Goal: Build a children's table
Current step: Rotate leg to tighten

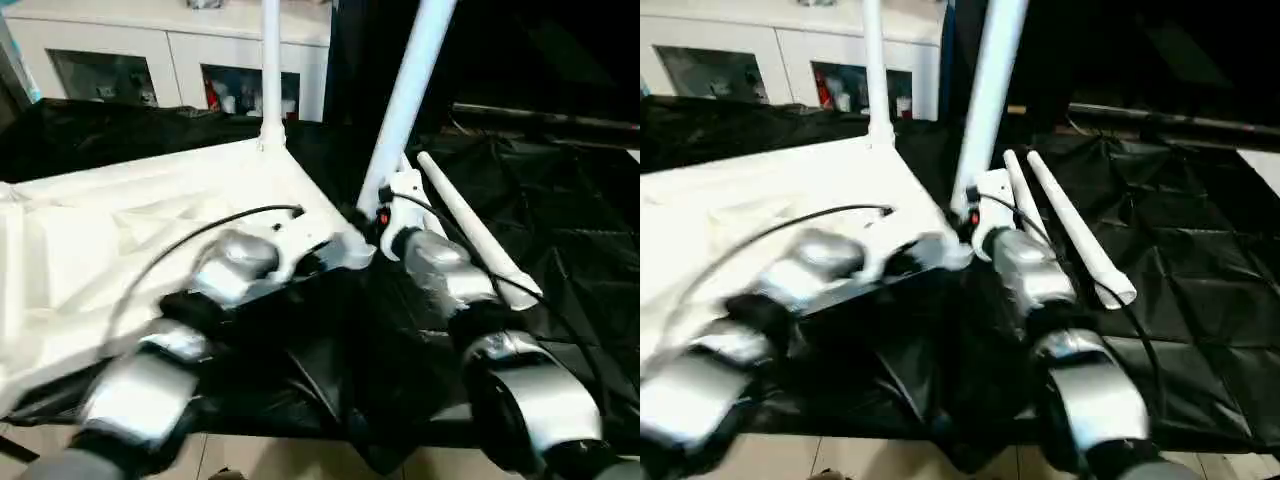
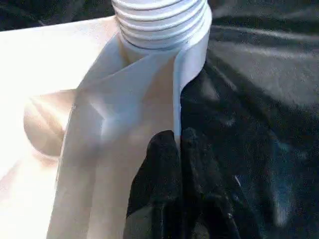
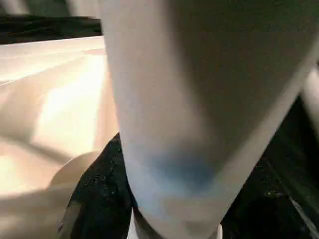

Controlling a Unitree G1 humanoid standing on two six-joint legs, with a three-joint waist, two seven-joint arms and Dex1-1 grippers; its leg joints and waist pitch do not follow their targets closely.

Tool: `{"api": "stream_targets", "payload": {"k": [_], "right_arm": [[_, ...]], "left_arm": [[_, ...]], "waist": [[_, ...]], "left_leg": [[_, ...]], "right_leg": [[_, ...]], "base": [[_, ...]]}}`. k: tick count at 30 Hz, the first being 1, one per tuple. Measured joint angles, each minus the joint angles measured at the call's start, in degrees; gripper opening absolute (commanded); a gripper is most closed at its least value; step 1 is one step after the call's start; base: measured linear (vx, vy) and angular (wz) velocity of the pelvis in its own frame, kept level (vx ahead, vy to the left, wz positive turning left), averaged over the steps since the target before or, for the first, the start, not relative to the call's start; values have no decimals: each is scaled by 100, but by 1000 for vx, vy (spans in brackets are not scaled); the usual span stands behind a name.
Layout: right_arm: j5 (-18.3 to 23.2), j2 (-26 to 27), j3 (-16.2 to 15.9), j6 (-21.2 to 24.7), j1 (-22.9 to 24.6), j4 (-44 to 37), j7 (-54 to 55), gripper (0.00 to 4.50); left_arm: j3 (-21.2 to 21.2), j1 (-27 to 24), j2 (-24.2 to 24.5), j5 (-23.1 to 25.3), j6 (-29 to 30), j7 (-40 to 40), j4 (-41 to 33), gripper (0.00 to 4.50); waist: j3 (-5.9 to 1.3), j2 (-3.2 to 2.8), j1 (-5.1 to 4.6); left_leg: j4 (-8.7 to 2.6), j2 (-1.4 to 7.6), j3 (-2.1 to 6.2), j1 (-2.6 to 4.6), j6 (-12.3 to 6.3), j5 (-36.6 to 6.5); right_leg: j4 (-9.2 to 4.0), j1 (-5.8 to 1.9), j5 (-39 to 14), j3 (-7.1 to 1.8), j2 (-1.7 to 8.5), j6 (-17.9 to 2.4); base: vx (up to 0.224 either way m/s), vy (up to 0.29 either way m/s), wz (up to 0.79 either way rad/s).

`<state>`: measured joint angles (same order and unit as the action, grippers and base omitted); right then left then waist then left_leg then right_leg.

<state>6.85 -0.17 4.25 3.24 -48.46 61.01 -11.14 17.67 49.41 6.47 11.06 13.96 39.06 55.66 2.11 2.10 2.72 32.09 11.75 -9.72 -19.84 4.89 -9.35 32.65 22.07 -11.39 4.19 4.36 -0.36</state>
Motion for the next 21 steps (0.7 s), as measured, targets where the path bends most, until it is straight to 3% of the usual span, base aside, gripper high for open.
{"api": "stream_targets", "payload": {"k": [7,13,21], "right_arm": [[-90,106,86,10,-127,176,489,188],[-152,115,101,15,-191,262,588,188],[-249,115,105,45,-282,357,564,188]], "left_arm": [[-62,84,-177,3,86,-221,172,0],[-70,189,-223,-1,83,-272,356,0],[-99,190,-213,-3,67,-270,365,0]], "waist": [[0,-11,-74],[-13,11,-96],[-14,15,-95]], "left_leg": [[-6,-33,2,-9,-36,-21],[-7,-113,0,-8,-74,-43],[-11,-118,0,-12,-75,-44]], "right_leg": [[-163,-56,0,6,23,0],[-165,-41,-3,0,93,4],[-174,-26,-5,-1,96,8]], "base": [[0,0,0],[0,0,0],[0,0,0]]}}
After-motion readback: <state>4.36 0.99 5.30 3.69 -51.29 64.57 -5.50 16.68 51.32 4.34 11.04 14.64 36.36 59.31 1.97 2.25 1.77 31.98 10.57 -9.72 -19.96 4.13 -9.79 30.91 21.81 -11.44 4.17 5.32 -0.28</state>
